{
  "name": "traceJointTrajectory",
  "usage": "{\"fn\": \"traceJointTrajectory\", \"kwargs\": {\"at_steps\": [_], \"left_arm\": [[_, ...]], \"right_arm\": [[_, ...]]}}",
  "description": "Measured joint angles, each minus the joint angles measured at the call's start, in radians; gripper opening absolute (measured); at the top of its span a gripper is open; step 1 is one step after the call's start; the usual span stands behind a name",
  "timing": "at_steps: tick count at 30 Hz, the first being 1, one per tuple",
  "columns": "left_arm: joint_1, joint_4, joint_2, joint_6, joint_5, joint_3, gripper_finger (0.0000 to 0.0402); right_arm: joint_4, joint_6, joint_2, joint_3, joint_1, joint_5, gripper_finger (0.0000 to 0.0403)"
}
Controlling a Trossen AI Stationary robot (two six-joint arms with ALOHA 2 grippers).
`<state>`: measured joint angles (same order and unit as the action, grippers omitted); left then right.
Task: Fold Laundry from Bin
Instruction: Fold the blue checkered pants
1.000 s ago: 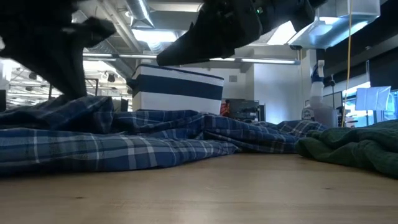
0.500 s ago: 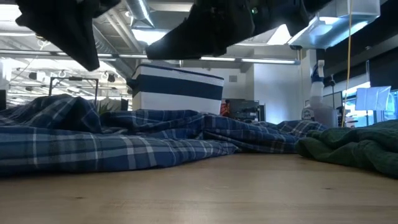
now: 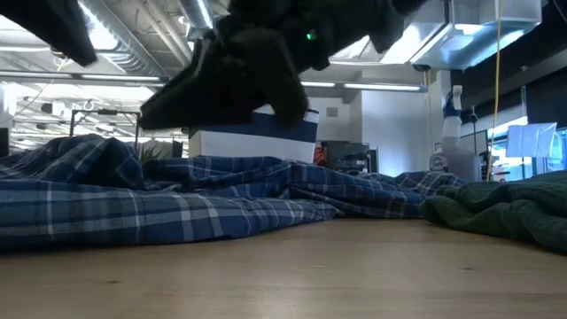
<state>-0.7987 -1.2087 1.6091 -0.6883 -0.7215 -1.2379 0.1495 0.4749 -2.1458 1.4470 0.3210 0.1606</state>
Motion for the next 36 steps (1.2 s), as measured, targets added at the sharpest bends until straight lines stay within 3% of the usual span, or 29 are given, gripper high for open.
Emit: {"fn": "traceJointTrajectory", "kwargs": {"at_steps": [6, 13, 21, 26, 36], "left_arm": [[-0.072, 0.104, -0.11, -0.129, -0.012, 0.152, 0.0], [-0.079, 0.381, -0.248, -0.108, 0.044, 0.348, 0.0], [-0.104, 0.475, -0.412, -0.171, 0.085, 0.532, 0.0], [-0.109, 0.504, -0.471, -0.226, 0.077, 0.568, 0.0], [-0.108, 0.507, -0.473, -0.218, 0.069, 0.568, 0.0]], "right_arm": [[-0.043, 0.069, -0.064, 0.1, 0.028, 0.035, 0.0177], [-0.057, 0.13, -0.064, 0.104, 0.033, 0.124, 0.0177], [-0.042, 0.194, -0.114, 0.115, 0.05, 0.16, 0.0177], [-0.038, 0.239, -0.152, 0.147, 0.069, 0.212, 0.0177], [-0.048, 0.263, -0.165, 0.178, 0.103, 0.248, 0.0177]]}}
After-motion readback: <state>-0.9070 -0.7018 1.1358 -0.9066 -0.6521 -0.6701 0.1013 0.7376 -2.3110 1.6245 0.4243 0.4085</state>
